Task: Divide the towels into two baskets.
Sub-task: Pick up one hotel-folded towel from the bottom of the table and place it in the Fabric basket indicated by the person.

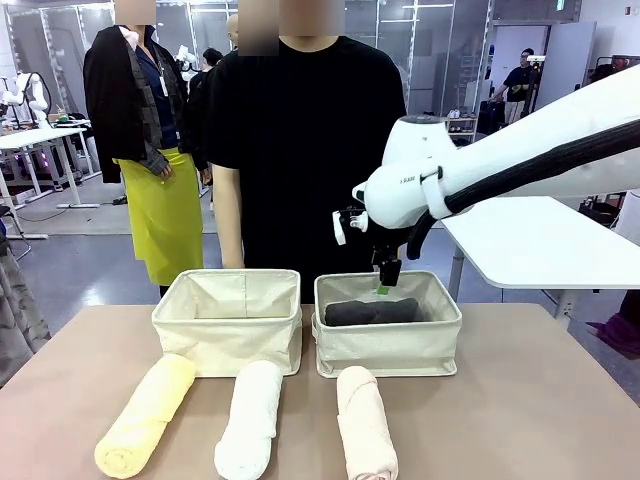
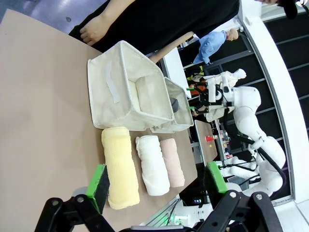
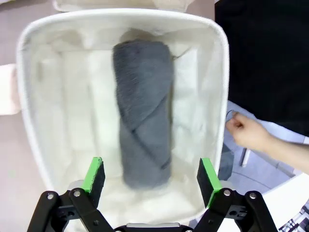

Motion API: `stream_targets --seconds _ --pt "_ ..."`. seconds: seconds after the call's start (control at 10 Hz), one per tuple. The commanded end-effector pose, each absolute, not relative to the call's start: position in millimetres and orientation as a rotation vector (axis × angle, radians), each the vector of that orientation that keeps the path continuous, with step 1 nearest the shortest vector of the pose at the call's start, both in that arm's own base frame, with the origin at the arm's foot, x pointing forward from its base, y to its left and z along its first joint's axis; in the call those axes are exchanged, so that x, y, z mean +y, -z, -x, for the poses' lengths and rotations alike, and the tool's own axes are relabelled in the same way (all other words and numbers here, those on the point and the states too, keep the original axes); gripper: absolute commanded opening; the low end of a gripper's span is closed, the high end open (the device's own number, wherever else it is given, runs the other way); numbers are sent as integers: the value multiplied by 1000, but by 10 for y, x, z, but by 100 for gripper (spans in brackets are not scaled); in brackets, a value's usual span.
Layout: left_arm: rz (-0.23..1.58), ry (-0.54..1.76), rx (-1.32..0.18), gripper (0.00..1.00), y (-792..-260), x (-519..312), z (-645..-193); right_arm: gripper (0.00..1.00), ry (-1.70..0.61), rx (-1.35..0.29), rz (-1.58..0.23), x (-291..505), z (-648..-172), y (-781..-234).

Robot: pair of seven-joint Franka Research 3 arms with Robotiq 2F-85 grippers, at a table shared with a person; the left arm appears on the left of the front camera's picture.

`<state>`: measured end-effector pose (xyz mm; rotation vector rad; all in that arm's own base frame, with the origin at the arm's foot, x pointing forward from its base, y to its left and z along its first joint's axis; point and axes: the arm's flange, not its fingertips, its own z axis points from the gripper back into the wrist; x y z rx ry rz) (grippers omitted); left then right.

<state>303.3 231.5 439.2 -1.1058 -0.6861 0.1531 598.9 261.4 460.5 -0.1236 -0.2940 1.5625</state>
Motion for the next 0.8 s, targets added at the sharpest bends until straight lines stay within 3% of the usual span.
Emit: stream_targets --seconds 0.0,0.3,0.7 --pt "1126 -148 -702 100 -4417 2343 -3032 96 -1469 -267 51 2322 -5396 -4834" --pt "1126 -148 -702 100 -4417 2343 -3032 96 -1220 -432 -373 1246 -4866 -5178" --pt "1126 -148 -702 100 -4417 2343 -3032 96 -845 -495 -875 -49 -4306 -4763"
